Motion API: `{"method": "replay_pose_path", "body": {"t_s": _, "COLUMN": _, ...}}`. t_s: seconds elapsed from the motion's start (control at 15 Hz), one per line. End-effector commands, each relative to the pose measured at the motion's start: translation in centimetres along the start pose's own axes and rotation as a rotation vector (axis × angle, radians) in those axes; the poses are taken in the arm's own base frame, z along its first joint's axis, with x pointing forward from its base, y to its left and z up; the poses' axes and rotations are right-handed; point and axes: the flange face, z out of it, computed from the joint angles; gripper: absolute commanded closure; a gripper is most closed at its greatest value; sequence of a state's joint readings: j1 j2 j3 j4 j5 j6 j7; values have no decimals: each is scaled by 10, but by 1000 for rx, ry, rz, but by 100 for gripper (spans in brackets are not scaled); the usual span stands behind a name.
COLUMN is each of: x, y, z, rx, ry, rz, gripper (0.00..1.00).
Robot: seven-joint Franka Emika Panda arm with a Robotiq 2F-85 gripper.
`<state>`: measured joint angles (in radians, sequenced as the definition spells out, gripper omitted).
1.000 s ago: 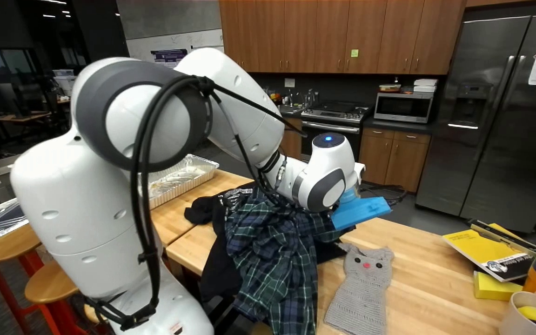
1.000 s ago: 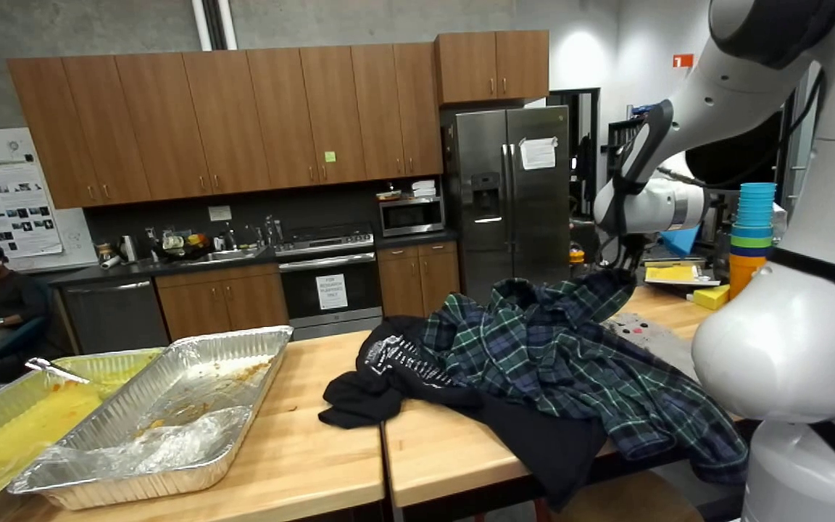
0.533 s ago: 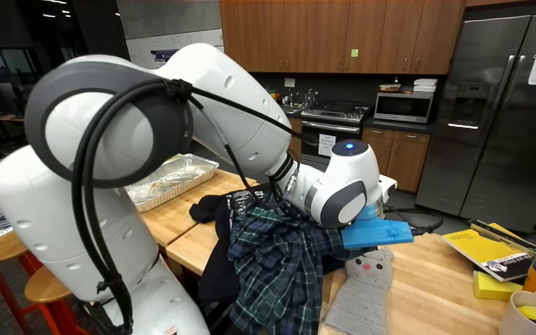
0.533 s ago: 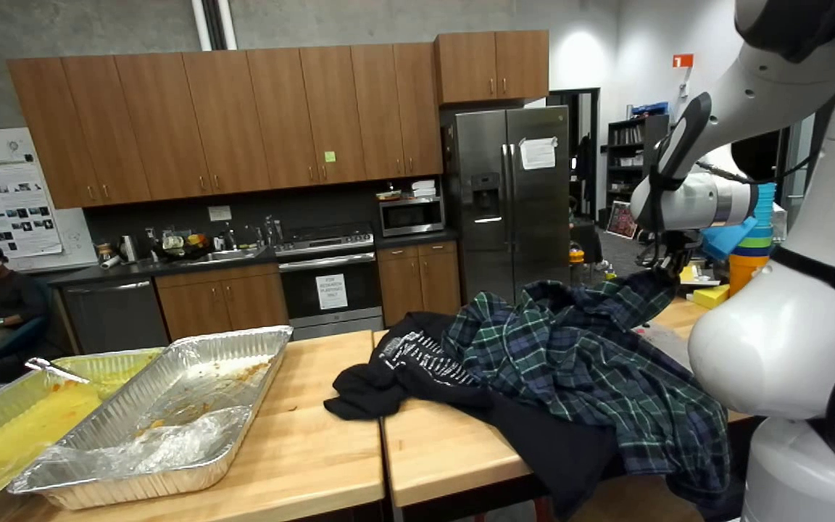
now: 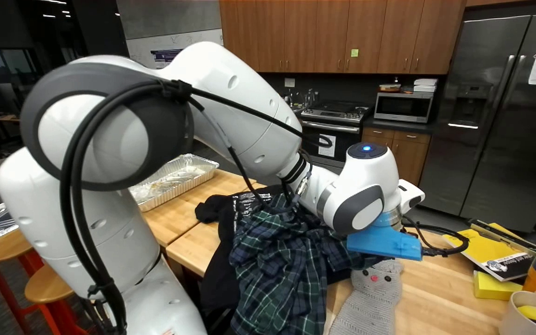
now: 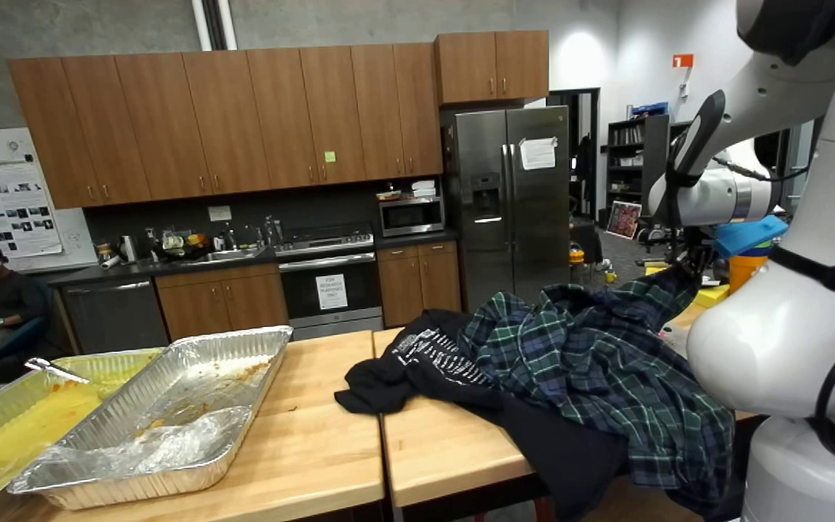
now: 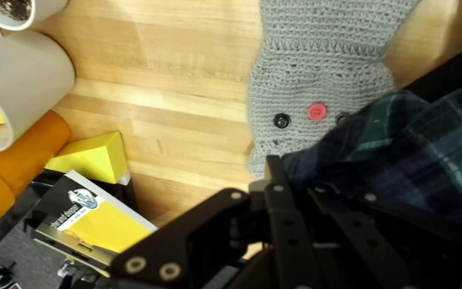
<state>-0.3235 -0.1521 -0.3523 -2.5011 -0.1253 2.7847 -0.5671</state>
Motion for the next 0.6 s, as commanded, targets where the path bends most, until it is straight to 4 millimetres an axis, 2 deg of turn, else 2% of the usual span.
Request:
{"method": "replay_pose_path", "body": {"t_s": 0.0, "x": 21, "y": 23, "z": -8, "rx": -80, "ry": 14, "rz": 108, "gripper": 99}}
{"method": "replay_pose_path", "body": {"t_s": 0.53, "x": 78, "y": 38, "z": -32, "rx": -180, "ry": 13, "rz": 325, "gripper": 99}}
